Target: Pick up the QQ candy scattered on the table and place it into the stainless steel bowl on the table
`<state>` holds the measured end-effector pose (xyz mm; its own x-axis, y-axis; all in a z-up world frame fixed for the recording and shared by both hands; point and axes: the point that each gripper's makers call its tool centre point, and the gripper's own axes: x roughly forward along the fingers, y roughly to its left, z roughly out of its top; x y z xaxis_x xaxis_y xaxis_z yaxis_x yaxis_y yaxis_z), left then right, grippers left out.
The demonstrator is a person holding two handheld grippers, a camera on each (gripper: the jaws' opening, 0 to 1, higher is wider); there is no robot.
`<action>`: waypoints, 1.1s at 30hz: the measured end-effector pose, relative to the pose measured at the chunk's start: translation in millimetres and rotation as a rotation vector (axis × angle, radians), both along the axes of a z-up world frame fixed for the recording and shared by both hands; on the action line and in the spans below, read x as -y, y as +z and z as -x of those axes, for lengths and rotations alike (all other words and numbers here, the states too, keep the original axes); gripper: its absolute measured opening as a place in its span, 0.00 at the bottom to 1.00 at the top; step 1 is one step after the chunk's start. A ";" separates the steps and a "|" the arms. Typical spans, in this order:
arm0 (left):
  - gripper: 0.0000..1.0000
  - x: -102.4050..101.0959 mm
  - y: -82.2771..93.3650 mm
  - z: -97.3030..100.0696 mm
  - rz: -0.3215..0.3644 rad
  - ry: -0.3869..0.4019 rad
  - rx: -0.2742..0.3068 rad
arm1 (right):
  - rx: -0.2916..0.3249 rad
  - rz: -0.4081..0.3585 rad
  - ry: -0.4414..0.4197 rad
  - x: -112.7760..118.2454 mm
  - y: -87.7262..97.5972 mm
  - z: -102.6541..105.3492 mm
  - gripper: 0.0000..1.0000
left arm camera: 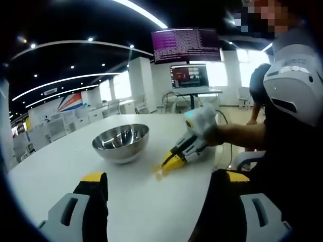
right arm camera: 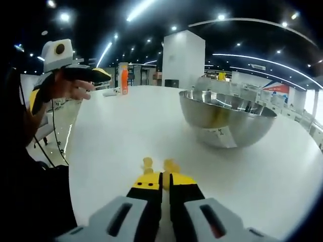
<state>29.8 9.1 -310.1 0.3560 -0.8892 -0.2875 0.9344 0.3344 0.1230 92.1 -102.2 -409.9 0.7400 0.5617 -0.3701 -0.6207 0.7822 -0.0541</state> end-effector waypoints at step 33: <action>0.95 -4.4 3.3 -2.5 -0.005 0.017 0.020 | 0.409 -0.004 0.069 -1.5 217.6 21.3 0.04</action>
